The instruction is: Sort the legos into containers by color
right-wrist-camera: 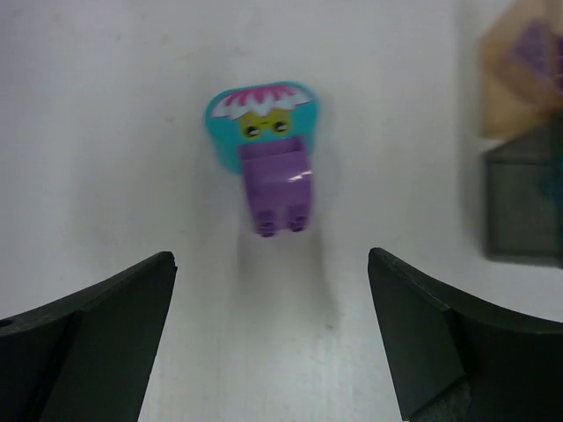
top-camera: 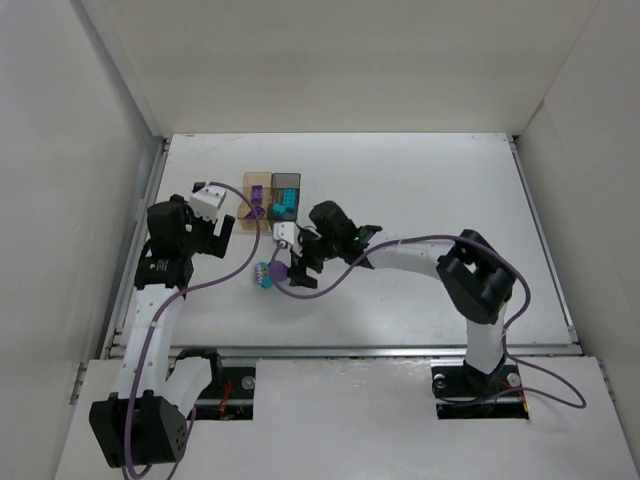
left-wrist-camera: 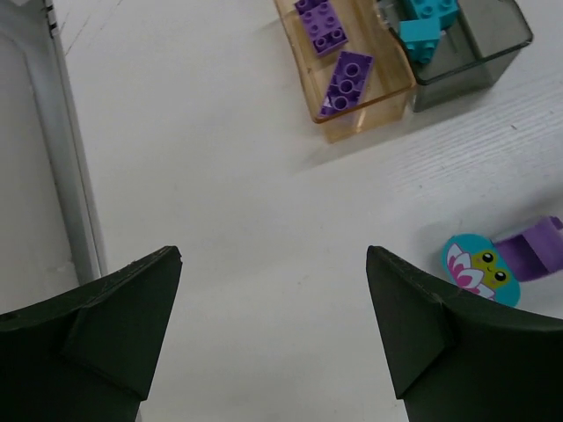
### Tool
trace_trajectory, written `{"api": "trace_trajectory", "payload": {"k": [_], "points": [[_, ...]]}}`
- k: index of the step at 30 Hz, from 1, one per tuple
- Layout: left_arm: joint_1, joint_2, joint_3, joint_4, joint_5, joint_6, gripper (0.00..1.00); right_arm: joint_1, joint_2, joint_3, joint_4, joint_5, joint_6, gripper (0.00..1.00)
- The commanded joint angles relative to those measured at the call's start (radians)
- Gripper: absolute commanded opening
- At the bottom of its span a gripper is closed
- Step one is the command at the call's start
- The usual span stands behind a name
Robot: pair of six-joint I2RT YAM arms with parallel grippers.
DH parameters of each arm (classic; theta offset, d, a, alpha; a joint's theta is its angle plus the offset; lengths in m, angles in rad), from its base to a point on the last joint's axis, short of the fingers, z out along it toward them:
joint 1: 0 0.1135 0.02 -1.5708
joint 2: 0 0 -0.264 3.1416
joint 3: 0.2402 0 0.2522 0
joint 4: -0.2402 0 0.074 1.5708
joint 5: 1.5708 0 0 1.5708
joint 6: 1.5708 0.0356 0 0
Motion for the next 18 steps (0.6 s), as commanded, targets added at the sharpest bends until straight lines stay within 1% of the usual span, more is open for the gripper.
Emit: {"api": "trace_trajectory", "payload": {"k": [1,3,7,11,13,18], "points": [[0.01,-0.017,-0.002,0.061,-0.108,-0.067,0.84,0.022,0.013,0.061,-0.026,0.008,-0.105,0.95],[0.01,-0.017,-0.011,0.061,-0.108,-0.058,0.85,0.048,0.033,0.072,-0.026,0.024,-0.122,0.95],[0.01,-0.017,-0.029,0.081,-0.118,-0.067,0.85,0.071,0.106,0.153,-0.026,0.047,-0.133,0.95],[0.01,-0.008,-0.029,0.081,-0.118,-0.067,0.85,0.071,0.192,0.237,-0.026,0.074,-0.104,0.95],[0.01,-0.008,-0.029,0.081,-0.107,-0.067,0.85,0.071,0.203,0.259,-0.026,0.074,-0.104,0.95],[0.01,-0.008,-0.029,0.081,-0.098,-0.056,0.85,0.071,0.215,0.27,-0.103,-0.019,-0.159,0.94]]}}
